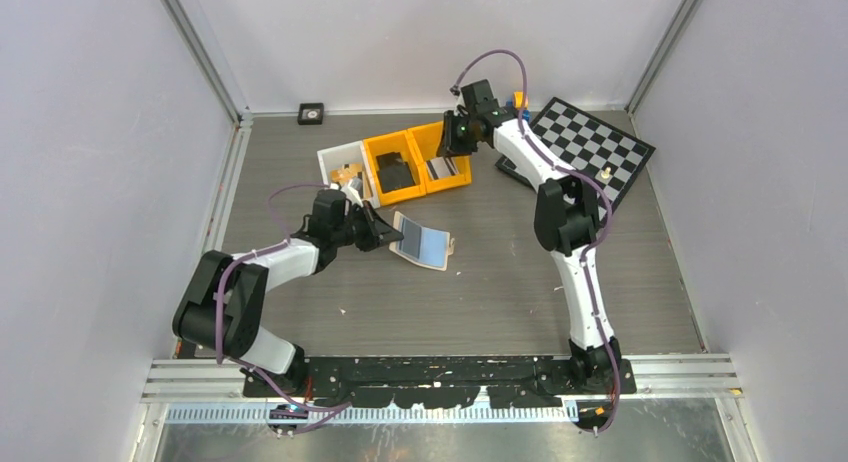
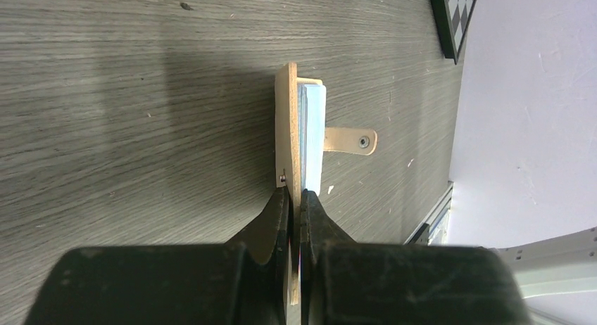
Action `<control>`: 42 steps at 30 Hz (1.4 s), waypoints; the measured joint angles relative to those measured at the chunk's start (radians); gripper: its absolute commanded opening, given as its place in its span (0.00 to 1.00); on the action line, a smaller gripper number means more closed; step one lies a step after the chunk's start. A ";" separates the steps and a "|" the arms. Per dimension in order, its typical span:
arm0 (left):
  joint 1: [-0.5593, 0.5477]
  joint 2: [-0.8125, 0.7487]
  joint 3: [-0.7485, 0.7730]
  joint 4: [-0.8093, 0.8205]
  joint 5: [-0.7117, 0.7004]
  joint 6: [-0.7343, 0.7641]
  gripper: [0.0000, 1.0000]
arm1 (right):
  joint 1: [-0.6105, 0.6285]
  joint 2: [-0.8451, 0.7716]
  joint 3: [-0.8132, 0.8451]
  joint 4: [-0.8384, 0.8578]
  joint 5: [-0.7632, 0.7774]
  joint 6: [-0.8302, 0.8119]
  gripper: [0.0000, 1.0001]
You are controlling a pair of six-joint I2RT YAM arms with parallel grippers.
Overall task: Take the credit cards out of the card holder
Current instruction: Place the credit card in the storage box.
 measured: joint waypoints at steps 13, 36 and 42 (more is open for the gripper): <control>-0.008 0.049 0.010 0.003 -0.002 0.008 0.00 | 0.080 -0.634 -0.704 0.163 0.161 0.130 0.62; -0.126 0.049 0.160 -0.235 -0.172 0.190 0.01 | 0.233 -0.737 -1.262 0.647 0.127 0.280 0.16; -0.150 0.048 0.164 -0.251 -0.193 0.205 0.09 | 0.233 -0.662 -1.261 0.670 0.103 0.291 0.14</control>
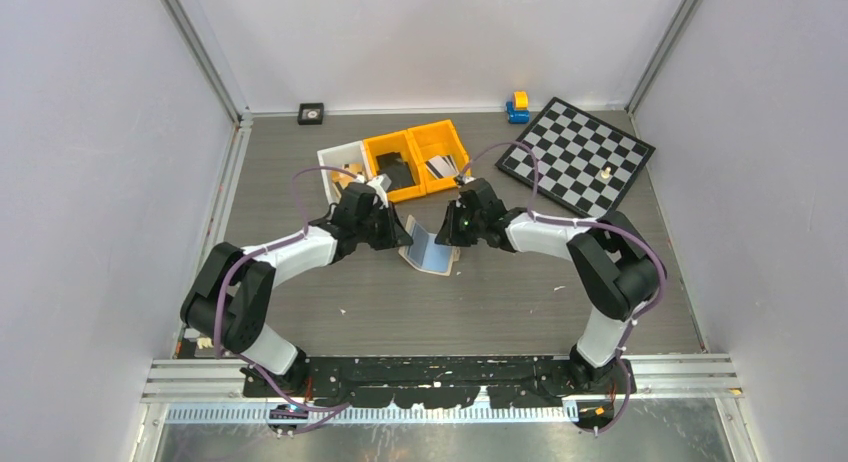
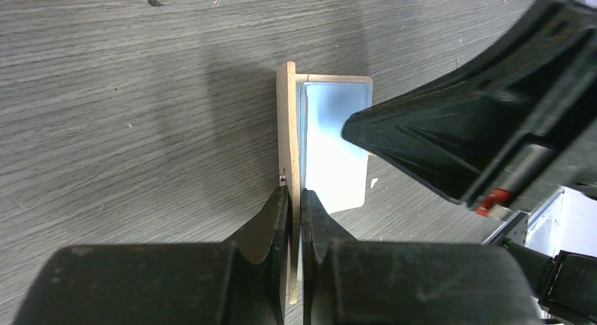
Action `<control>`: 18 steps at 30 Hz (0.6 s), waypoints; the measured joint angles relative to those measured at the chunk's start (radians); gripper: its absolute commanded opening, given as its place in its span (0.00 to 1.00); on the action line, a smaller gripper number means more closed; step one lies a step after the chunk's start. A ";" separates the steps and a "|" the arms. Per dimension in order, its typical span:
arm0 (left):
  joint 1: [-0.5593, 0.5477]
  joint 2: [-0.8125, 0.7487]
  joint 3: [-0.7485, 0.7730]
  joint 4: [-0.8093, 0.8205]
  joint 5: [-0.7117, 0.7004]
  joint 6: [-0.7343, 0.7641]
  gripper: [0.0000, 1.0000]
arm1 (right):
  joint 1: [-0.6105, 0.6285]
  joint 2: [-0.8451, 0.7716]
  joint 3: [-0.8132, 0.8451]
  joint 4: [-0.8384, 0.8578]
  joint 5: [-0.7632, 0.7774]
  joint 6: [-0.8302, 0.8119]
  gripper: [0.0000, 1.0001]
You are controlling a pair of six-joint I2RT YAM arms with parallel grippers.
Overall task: Take the credit cards out of the card holder
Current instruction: Place the credit card in the storage box, then remove the credit card from the card holder.
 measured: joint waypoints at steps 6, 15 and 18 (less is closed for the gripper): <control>0.000 0.000 0.000 0.004 0.019 0.003 0.10 | -0.001 0.094 0.041 -0.023 -0.027 0.026 0.12; 0.000 -0.002 -0.019 0.080 0.093 -0.018 0.12 | -0.002 0.147 0.100 -0.032 -0.068 0.034 0.11; 0.000 -0.002 -0.026 0.104 0.114 -0.024 0.13 | -0.002 0.148 0.100 -0.032 -0.073 0.038 0.11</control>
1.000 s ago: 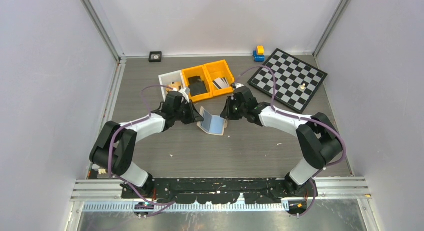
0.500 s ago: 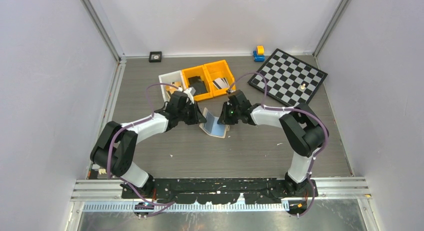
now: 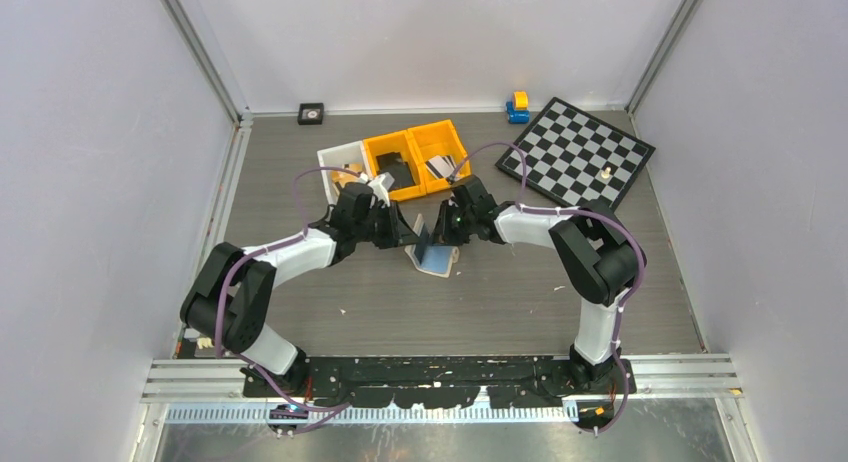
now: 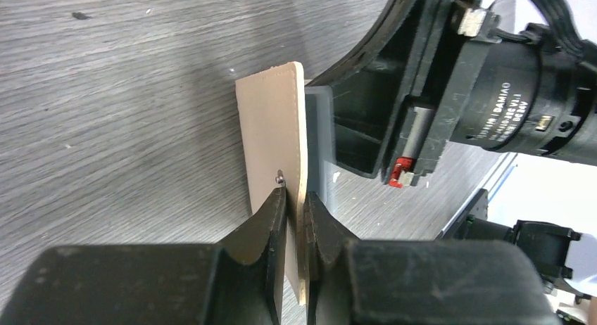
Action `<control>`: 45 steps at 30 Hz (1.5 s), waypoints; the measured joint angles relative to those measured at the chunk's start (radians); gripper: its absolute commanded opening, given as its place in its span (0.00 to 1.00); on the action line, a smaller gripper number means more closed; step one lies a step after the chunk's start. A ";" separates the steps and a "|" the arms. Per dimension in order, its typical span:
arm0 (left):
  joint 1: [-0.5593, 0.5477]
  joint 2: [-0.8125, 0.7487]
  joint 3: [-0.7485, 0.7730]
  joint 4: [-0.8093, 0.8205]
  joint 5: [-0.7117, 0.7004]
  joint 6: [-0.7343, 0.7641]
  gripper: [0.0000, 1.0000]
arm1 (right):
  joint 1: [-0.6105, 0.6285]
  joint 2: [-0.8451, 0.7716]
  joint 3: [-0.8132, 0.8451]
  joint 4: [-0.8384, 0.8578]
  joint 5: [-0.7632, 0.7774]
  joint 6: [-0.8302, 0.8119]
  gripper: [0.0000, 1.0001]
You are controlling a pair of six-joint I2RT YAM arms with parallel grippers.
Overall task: Take the credit cards out of the card holder
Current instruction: Remove the credit card from the card holder.
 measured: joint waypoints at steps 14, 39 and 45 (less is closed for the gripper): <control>0.017 0.007 0.001 0.006 0.005 -0.023 0.00 | -0.012 -0.001 -0.005 -0.001 -0.010 0.019 0.13; 0.097 -0.017 -0.043 -0.004 -0.020 -0.072 0.00 | -0.095 -0.235 -0.271 0.279 -0.082 0.155 0.63; 0.098 -0.017 -0.043 -0.006 -0.019 -0.072 0.02 | -0.097 -0.255 -0.267 0.283 -0.074 0.148 0.54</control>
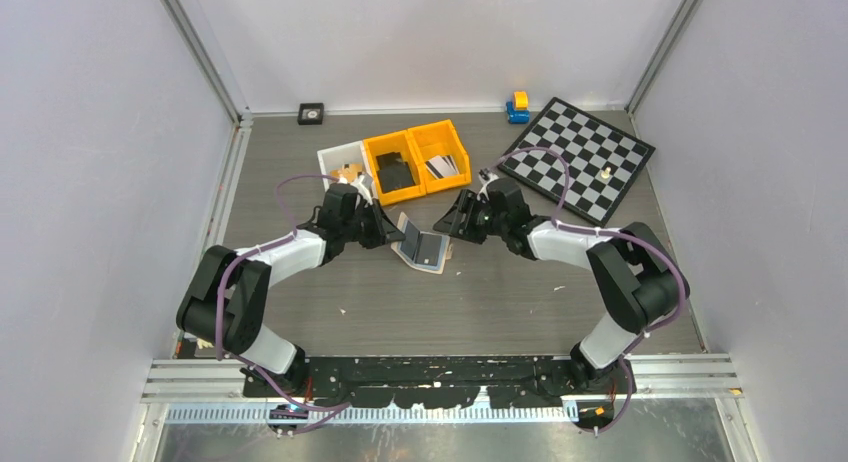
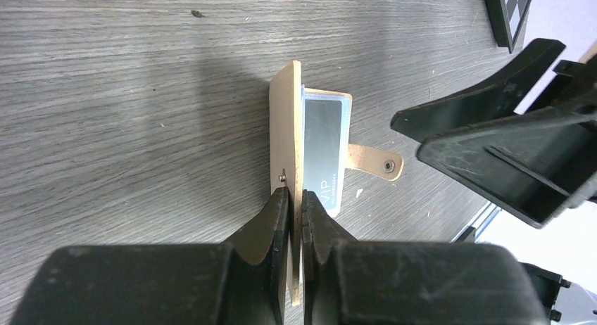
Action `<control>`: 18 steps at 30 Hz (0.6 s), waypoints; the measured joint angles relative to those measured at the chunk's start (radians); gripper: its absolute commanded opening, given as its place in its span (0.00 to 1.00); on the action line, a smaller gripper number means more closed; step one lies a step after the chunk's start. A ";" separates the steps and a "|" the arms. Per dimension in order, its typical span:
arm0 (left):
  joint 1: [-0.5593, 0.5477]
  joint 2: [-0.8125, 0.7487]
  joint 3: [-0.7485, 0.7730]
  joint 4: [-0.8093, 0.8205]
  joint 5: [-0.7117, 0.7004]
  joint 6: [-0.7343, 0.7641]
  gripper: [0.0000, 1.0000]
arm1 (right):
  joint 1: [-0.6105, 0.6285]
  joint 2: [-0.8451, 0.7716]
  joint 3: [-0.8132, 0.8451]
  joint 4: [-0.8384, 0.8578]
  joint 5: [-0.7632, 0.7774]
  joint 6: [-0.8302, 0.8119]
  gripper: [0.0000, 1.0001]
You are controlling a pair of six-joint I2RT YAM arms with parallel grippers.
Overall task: Take the credit cards out of the card holder
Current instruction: Remove the credit card from the card holder.
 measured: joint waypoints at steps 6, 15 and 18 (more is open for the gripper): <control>0.000 0.010 0.000 0.012 0.009 -0.009 0.10 | 0.000 0.112 0.091 -0.091 0.002 -0.014 0.35; 0.000 0.091 0.003 0.031 0.035 -0.032 0.32 | 0.019 0.196 0.175 -0.204 0.018 -0.039 0.32; 0.000 0.116 0.018 0.025 0.038 -0.029 0.33 | 0.024 0.197 0.178 -0.218 0.019 -0.042 0.30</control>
